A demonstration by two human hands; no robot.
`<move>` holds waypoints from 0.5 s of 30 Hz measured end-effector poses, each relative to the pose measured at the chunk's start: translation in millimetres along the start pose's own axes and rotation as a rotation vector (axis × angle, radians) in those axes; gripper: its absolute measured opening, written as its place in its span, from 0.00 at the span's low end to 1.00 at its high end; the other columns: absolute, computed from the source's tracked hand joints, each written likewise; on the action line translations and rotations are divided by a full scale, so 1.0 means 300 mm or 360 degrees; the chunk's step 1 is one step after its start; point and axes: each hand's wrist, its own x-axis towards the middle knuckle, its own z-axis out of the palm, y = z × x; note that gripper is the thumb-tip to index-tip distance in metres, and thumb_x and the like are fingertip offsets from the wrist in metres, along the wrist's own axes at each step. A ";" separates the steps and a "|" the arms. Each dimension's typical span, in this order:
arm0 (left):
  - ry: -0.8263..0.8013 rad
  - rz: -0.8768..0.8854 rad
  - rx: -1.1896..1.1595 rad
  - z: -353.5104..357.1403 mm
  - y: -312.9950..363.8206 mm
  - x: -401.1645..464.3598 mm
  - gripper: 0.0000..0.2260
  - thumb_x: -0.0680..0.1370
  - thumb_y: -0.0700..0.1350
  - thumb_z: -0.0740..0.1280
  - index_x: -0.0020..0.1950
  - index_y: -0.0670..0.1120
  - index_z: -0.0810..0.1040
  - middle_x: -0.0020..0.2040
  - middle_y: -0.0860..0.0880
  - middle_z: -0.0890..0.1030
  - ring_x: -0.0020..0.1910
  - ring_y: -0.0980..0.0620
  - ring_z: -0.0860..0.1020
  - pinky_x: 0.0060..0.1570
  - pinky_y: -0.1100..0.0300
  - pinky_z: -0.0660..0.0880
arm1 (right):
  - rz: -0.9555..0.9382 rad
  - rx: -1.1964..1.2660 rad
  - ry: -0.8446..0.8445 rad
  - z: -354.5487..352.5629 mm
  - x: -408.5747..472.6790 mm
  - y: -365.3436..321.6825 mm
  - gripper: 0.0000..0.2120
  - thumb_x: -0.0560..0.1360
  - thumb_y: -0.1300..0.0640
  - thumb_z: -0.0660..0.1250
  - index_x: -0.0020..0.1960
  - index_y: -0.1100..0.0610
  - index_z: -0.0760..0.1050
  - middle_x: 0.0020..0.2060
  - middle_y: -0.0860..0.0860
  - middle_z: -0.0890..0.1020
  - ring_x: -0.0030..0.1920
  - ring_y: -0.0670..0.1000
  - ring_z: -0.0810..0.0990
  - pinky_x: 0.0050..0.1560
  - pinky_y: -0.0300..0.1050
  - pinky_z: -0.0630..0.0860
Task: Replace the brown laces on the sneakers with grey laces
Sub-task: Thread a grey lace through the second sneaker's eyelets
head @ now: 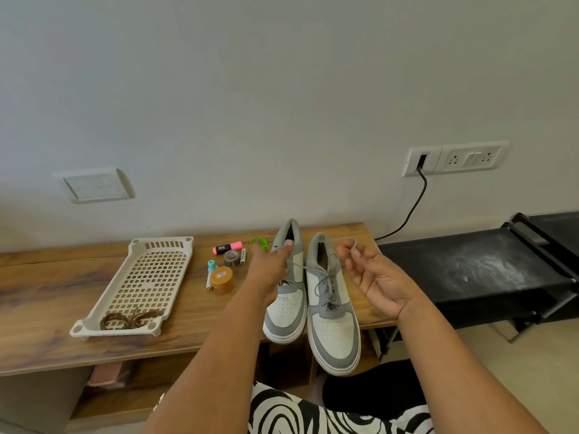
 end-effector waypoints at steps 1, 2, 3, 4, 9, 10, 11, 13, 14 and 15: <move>-0.0075 0.0071 0.0208 0.004 -0.006 0.002 0.39 0.78 0.47 0.71 0.79 0.51 0.47 0.68 0.42 0.73 0.63 0.46 0.74 0.65 0.47 0.72 | -0.0083 0.0033 0.0043 0.003 0.017 0.008 0.12 0.73 0.68 0.65 0.55 0.62 0.77 0.48 0.56 0.84 0.49 0.48 0.84 0.49 0.37 0.81; -0.0119 0.0164 0.0468 0.009 -0.013 0.008 0.42 0.77 0.49 0.72 0.80 0.52 0.44 0.73 0.42 0.69 0.69 0.44 0.71 0.67 0.44 0.71 | -0.0133 0.0000 0.0104 0.005 0.036 0.017 0.12 0.72 0.68 0.65 0.54 0.61 0.78 0.47 0.55 0.84 0.48 0.48 0.84 0.48 0.36 0.81; -0.0129 0.0285 0.0759 0.012 -0.022 0.013 0.45 0.76 0.50 0.73 0.80 0.53 0.43 0.76 0.43 0.66 0.72 0.45 0.68 0.68 0.44 0.70 | -0.0165 -0.0088 0.0181 0.003 0.054 0.029 0.11 0.72 0.68 0.66 0.52 0.60 0.78 0.46 0.55 0.84 0.46 0.47 0.84 0.46 0.36 0.80; -0.0109 0.0426 0.1041 0.017 -0.031 0.022 0.45 0.75 0.50 0.74 0.80 0.52 0.45 0.76 0.45 0.65 0.73 0.46 0.68 0.69 0.45 0.69 | -0.0189 -0.0217 0.0266 0.001 0.072 0.040 0.10 0.73 0.68 0.67 0.51 0.58 0.79 0.45 0.53 0.84 0.44 0.47 0.83 0.43 0.37 0.79; -0.0078 0.1080 0.1717 0.061 -0.095 0.034 0.12 0.72 0.48 0.75 0.54 0.49 0.80 0.53 0.52 0.72 0.52 0.53 0.72 0.54 0.54 0.75 | -0.0445 -0.1248 0.0665 -0.046 0.144 0.074 0.07 0.74 0.63 0.72 0.51 0.58 0.80 0.42 0.52 0.86 0.45 0.50 0.84 0.44 0.37 0.78; -0.0110 0.1101 0.1748 0.073 -0.110 0.032 0.10 0.73 0.48 0.75 0.52 0.49 0.82 0.51 0.53 0.71 0.50 0.54 0.71 0.51 0.55 0.74 | -0.0496 -0.1505 0.0675 -0.055 0.152 0.077 0.06 0.73 0.61 0.73 0.49 0.56 0.80 0.41 0.52 0.86 0.45 0.50 0.85 0.45 0.38 0.79; -0.0136 0.1122 0.1787 0.083 -0.124 0.032 0.09 0.73 0.48 0.75 0.52 0.49 0.83 0.50 0.53 0.71 0.49 0.55 0.70 0.49 0.56 0.74 | -0.0533 -0.1713 0.0658 -0.062 0.158 0.078 0.05 0.73 0.61 0.74 0.47 0.55 0.80 0.40 0.51 0.85 0.44 0.49 0.84 0.45 0.39 0.79; -0.0165 0.1126 0.1845 0.098 -0.146 0.041 0.09 0.74 0.48 0.74 0.54 0.49 0.84 0.50 0.51 0.74 0.50 0.53 0.73 0.48 0.55 0.74 | -0.0566 -0.1929 0.0590 -0.064 0.164 0.079 0.06 0.72 0.62 0.74 0.46 0.55 0.79 0.39 0.50 0.84 0.43 0.47 0.83 0.45 0.38 0.79; -0.0174 0.1110 0.1843 0.100 -0.155 0.049 0.09 0.74 0.47 0.73 0.54 0.50 0.84 0.51 0.51 0.76 0.50 0.52 0.74 0.48 0.54 0.75 | -0.0570 -0.1979 0.0553 -0.063 0.164 0.080 0.06 0.72 0.63 0.74 0.45 0.55 0.78 0.39 0.49 0.84 0.42 0.46 0.83 0.44 0.38 0.78; -0.0179 0.1100 0.1834 0.100 -0.164 0.057 0.09 0.75 0.47 0.73 0.55 0.50 0.84 0.51 0.50 0.77 0.51 0.51 0.75 0.49 0.54 0.75 | -0.0573 -0.2034 0.0524 -0.062 0.164 0.081 0.07 0.72 0.64 0.73 0.45 0.54 0.78 0.38 0.48 0.83 0.41 0.45 0.83 0.43 0.37 0.78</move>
